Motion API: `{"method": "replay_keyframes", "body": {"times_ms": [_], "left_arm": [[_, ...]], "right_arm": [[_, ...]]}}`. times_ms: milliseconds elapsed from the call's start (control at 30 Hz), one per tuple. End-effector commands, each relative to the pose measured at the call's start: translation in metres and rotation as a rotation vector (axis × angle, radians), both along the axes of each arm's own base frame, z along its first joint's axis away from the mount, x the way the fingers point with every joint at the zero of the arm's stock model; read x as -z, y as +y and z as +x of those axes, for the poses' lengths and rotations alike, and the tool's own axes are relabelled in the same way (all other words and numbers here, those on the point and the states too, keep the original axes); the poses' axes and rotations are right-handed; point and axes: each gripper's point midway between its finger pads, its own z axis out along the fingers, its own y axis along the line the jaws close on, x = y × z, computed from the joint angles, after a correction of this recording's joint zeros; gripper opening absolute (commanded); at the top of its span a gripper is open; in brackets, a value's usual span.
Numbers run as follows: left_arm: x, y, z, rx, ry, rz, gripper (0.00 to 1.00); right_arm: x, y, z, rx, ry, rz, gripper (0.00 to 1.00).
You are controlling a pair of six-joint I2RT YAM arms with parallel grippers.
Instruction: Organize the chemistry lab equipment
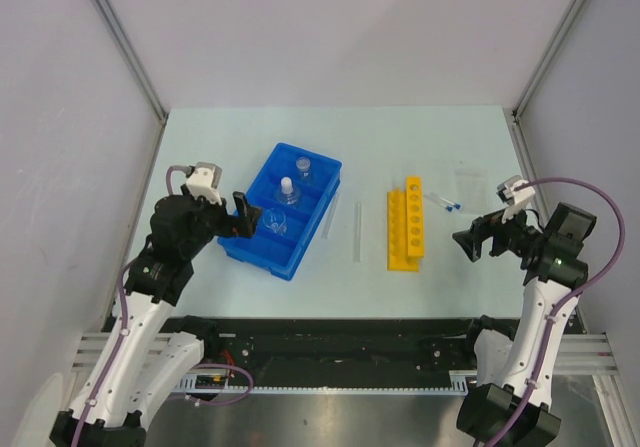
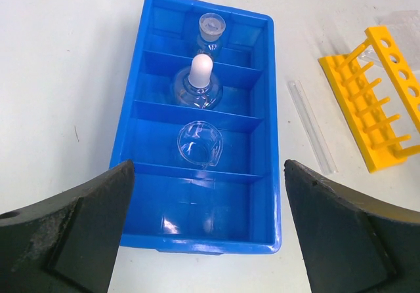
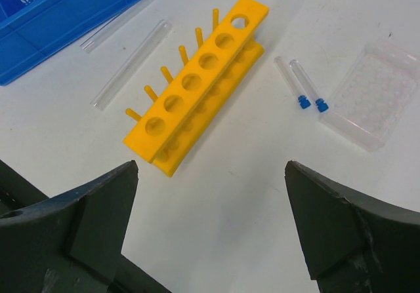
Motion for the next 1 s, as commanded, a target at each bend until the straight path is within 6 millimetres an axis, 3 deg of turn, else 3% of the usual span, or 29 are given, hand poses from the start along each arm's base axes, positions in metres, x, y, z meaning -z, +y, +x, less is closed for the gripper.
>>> {"method": "replay_keyframes", "body": {"times_ms": [0, 600, 800, 967], "left_arm": [[-0.004, -0.006, 0.000, 0.053, -0.035, 0.022, 1.00], [0.013, -0.023, 0.006, 0.134, 0.039, 0.006, 1.00], [0.014, -0.037, 0.004, 0.208, 0.056, -0.029, 1.00], [0.010, -0.064, -0.011, 0.361, 0.080, -0.109, 1.00]], "right_arm": [[-0.011, -0.006, 0.000, 0.040, 0.024, 0.004, 1.00], [-0.021, 0.004, -0.002, -0.017, 0.057, 0.019, 1.00], [-0.017, 0.016, 0.003, -0.094, 0.082, 0.063, 1.00], [-0.013, 0.029, 0.009, -0.151, 0.107, 0.078, 1.00]]}}
